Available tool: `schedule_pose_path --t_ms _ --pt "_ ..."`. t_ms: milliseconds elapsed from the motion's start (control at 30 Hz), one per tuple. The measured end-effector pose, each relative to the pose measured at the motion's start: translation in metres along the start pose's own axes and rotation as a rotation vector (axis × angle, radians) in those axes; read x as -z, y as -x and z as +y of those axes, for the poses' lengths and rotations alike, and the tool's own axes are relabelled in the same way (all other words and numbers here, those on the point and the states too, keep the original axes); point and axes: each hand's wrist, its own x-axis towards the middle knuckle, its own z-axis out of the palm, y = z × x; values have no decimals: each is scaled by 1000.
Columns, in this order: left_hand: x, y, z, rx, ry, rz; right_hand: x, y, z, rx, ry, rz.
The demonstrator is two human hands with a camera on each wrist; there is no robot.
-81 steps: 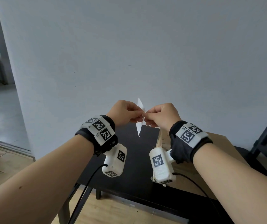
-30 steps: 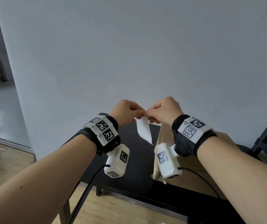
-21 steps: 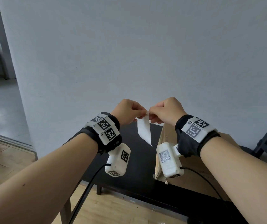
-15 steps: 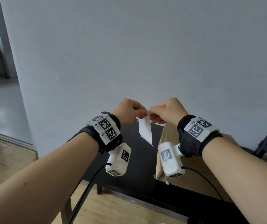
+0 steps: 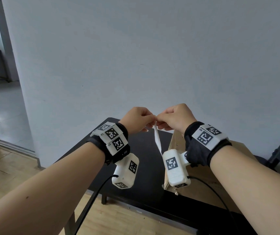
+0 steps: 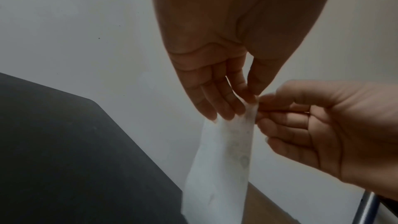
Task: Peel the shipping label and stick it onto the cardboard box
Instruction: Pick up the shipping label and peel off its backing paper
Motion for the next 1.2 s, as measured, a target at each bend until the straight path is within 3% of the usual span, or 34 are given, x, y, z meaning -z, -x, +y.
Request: schedule_pose_path --t_ms 633,1200 --pt "-2 0 1 3 -44 67 2 2 -3 -51 -46 -2" --pt "11 -10 -29 205 -156 167 37 3 9 -186 -298 124"
